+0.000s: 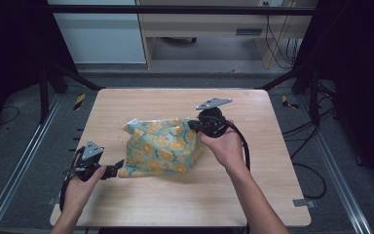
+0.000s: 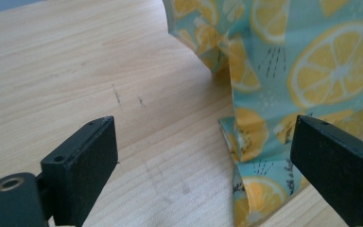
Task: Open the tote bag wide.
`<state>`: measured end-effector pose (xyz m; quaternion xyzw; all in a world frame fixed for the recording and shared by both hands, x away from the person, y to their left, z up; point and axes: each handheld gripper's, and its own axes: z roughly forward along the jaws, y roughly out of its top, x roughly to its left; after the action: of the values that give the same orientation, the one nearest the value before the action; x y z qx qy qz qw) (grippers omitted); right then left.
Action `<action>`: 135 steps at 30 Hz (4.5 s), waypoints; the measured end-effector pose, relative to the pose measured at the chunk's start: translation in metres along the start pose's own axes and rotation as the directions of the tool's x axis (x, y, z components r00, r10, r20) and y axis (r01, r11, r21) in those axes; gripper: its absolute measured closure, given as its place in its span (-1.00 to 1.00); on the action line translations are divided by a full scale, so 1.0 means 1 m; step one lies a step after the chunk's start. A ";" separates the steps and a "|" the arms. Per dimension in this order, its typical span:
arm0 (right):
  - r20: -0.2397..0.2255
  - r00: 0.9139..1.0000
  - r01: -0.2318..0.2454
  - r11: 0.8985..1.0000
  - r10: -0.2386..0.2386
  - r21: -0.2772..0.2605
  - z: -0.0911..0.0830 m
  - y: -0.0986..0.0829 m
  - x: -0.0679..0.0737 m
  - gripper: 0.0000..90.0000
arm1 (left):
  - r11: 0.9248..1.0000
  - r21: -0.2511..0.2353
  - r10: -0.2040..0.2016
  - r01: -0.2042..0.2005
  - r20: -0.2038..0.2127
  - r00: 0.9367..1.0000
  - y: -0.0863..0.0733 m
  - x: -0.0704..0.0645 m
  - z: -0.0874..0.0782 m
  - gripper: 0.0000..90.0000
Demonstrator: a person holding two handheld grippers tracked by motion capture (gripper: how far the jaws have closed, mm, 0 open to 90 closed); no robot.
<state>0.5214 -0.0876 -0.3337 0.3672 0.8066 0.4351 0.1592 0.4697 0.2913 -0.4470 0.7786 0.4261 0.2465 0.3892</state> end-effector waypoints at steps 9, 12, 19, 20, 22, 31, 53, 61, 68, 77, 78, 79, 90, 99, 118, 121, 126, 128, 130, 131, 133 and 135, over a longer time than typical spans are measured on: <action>-0.082 0.995 0.051 0.995 -0.058 -0.090 -0.032 -0.012 0.038 0.99 | 0.999 -0.036 -0.007 0.007 0.008 1.000 0.029 0.009 -0.011 -0.72; -0.103 0.992 0.064 0.993 -0.074 -0.094 -0.031 -0.019 0.047 0.99 | 0.999 -0.030 0.019 -0.019 0.019 1.000 0.041 0.008 -0.014 -0.69; -0.151 0.985 0.072 0.993 -0.085 -0.092 -0.027 -0.037 0.059 0.99 | 0.997 -0.016 0.071 -0.070 0.044 0.997 0.071 0.003 -0.010 -0.60; -0.153 0.984 0.076 0.993 -0.089 -0.092 -0.026 -0.038 0.060 0.99 | 0.997 -0.016 0.071 -0.070 0.044 0.997 0.071 0.003 -0.010 -0.59; -0.158 0.983 0.077 0.993 -0.090 -0.089 -0.024 -0.041 0.060 0.99 | 0.996 -0.004 0.094 -0.094 0.068 0.993 0.087 0.001 -0.003 -0.57; -0.177 0.981 0.058 0.995 -0.073 -0.084 -0.015 -0.053 0.057 0.98 | 0.988 0.048 0.141 -0.148 0.122 0.982 0.125 -0.002 0.037 -0.36; -0.195 0.978 0.058 0.996 -0.071 -0.071 -0.011 -0.059 0.059 0.95 | 0.961 0.216 0.132 -0.172 0.188 0.973 0.113 0.000 0.073 -0.40; -0.177 0.982 0.052 0.996 -0.063 -0.066 -0.012 -0.062 0.055 0.94 | 0.947 0.258 0.140 -0.193 0.212 0.967 0.100 -0.008 0.067 0.14; -0.166 0.985 0.043 0.997 -0.053 -0.066 -0.013 -0.064 0.052 0.94 | 0.947 0.252 0.146 -0.200 0.216 0.965 0.094 -0.005 0.064 0.83; -0.159 0.987 0.030 0.997 -0.040 -0.064 -0.013 -0.067 0.047 0.94 | 0.957 0.219 0.145 -0.189 0.202 0.969 0.094 -0.002 0.055 0.98; -0.158 0.987 0.030 0.998 -0.040 -0.063 -0.014 -0.067 0.047 0.94 | 0.960 0.209 0.147 -0.188 0.198 0.969 0.095 -0.002 0.054 0.99; -0.156 0.987 0.027 0.998 -0.037 -0.062 -0.014 -0.067 0.047 0.94 | 0.962 0.202 0.145 -0.184 0.195 0.970 0.096 -0.002 0.052 0.99; -0.121 0.992 0.035 0.998 -0.042 -0.060 -0.017 -0.070 0.042 0.94 | 0.975 0.125 0.156 -0.181 0.189 0.970 0.106 -0.005 0.033 1.00; -0.064 0.996 0.054 0.998 -0.057 -0.040 -0.023 -0.082 0.039 0.94 | 0.985 0.033 0.157 -0.169 0.230 0.960 0.114 -0.017 0.004 1.00; -0.009 0.999 0.036 0.999 -0.036 0.010 -0.019 -0.137 0.040 0.90 | 0.981 -0.046 0.191 -0.189 0.394 0.899 0.081 -0.062 -0.036 1.00; -0.015 0.999 0.030 0.999 -0.030 0.023 -0.017 -0.140 0.039 0.79 | 0.981 -0.039 0.190 -0.190 0.392 0.900 0.077 -0.062 -0.038 1.00; -0.006 1.000 0.025 1.000 -0.025 0.010 -0.018 -0.131 0.038 0.52 | 0.980 -0.032 0.195 -0.199 0.390 0.900 0.076 -0.061 -0.038 1.00; -0.004 1.000 0.026 1.000 -0.026 0.000 -0.020 -0.124 0.038 0.45 | 0.980 -0.029 0.193 -0.197 0.392 0.900 0.076 -0.061 -0.038 1.00; 0.004 0.999 0.033 0.999 -0.033 -0.008 -0.022 -0.117 0.037 0.38 | 0.980 -0.028 0.193 -0.198 0.390 0.900 0.075 -0.060 -0.037 1.00; 0.010 0.999 0.038 0.999 -0.038 -0.012 -0.023 -0.114 0.036 0.35 | 0.980 -0.028 0.193 -0.198 0.390 0.900 0.075 -0.060 -0.037 1.00; 0.026 0.999 0.044 0.999 -0.044 -0.015 -0.022 -0.107 0.033 0.29 | 0.980 -0.024 0.191 -0.197 0.389 0.901 0.075 -0.059 -0.037 1.00; 0.045 0.998 0.051 0.999 -0.050 -0.014 -0.020 -0.102 0.028 0.23 | 0.980 -0.023 0.191 -0.198 0.388 0.902 0.075 -0.058 -0.037 1.00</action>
<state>0.4450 -0.1149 -0.4043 0.3550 0.8087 0.4286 0.1906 0.4487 0.2311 -0.3673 0.8538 0.2629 0.1211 0.4328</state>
